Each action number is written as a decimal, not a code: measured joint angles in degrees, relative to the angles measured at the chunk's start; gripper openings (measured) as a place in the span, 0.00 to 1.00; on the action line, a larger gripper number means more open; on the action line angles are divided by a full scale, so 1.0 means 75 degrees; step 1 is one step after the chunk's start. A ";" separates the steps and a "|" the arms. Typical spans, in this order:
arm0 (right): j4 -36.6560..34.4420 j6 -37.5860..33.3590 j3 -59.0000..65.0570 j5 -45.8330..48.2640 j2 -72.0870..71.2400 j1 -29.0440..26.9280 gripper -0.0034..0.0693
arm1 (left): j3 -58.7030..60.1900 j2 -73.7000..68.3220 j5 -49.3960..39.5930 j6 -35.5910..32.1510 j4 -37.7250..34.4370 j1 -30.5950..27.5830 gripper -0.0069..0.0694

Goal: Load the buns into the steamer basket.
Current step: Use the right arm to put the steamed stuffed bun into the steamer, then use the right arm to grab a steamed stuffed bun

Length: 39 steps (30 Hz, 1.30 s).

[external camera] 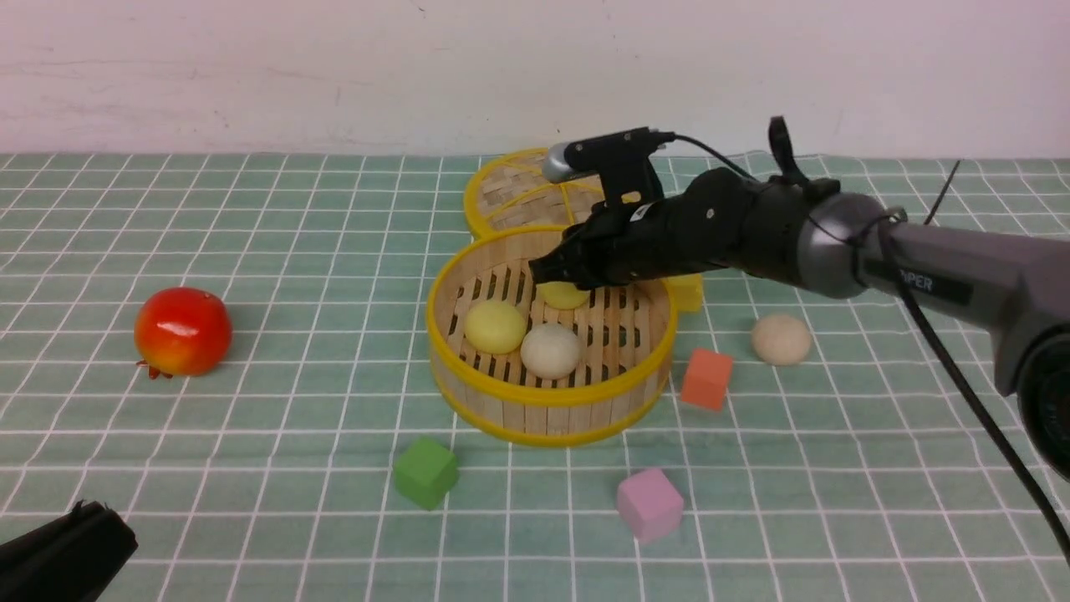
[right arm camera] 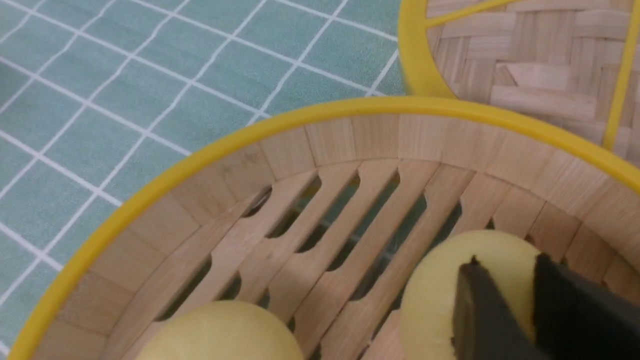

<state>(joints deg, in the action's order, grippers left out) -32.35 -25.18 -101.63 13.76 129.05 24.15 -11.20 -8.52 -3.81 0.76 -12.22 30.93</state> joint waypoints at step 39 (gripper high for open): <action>0.2358 0.2265 0.1013 0.2911 -0.0917 -0.2285 0.44 | 0.0000 0.0000 -0.0016 0.0000 0.0000 0.0000 0.14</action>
<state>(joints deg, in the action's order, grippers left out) -14.66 -8.20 -94.04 35.59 122.17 7.01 -11.20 -8.52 -3.92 0.76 -12.22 30.93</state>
